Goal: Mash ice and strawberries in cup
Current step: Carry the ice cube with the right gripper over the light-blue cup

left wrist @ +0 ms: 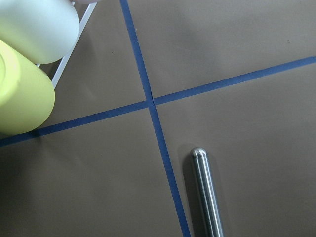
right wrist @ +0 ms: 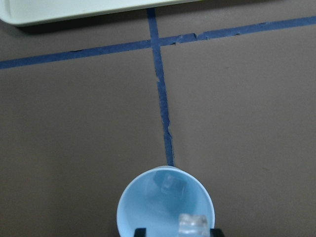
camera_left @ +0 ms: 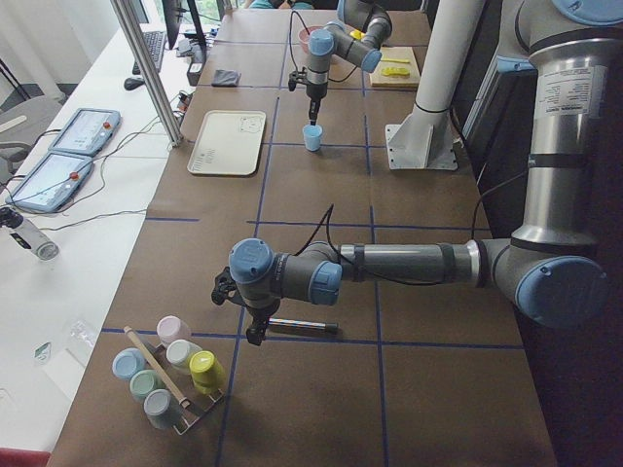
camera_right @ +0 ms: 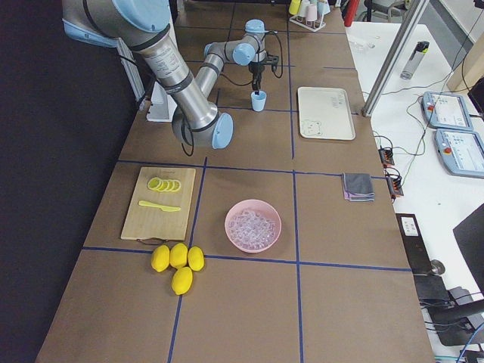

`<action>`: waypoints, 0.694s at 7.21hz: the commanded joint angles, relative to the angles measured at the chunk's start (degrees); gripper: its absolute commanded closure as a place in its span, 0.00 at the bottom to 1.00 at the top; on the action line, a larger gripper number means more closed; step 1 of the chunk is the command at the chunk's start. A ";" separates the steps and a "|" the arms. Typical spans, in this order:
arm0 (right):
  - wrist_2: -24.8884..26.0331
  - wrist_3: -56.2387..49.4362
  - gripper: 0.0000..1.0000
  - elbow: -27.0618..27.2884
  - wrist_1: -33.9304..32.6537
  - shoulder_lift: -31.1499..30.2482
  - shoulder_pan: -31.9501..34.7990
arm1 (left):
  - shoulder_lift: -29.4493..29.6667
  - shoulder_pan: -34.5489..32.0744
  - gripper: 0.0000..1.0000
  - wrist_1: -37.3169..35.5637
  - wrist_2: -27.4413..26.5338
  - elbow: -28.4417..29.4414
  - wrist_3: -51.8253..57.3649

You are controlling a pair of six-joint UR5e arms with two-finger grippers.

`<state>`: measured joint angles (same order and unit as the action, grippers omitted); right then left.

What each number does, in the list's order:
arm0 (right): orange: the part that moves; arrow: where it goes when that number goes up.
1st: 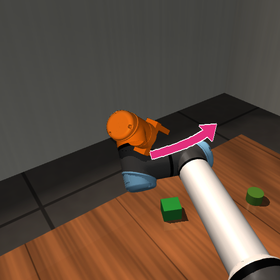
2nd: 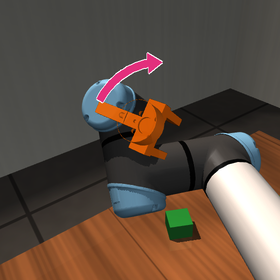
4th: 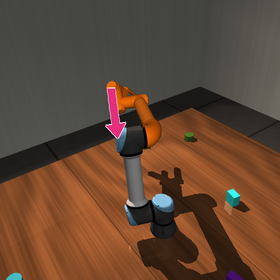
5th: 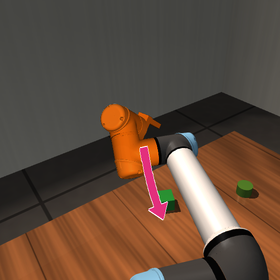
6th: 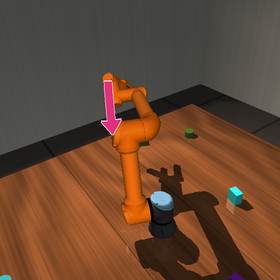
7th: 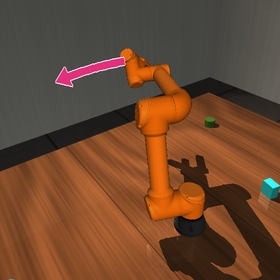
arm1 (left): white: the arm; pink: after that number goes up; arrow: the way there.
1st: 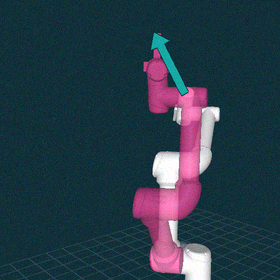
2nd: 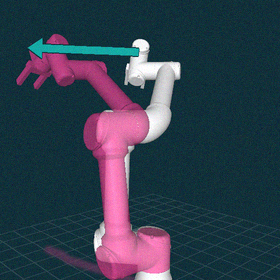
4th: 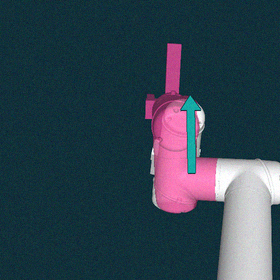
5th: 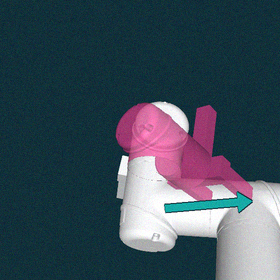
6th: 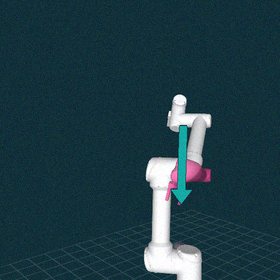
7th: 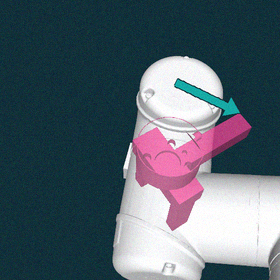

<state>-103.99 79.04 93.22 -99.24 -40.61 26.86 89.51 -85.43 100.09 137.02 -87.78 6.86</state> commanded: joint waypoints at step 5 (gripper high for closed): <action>-2.69 -5.17 0.01 0.04 0.89 -1.30 5.80 | -0.30 0.00 0.00 0.02 0.00 0.41 0.00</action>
<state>-104.85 77.54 93.24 -98.31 -40.77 29.31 89.27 -85.43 100.11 137.02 -87.59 6.89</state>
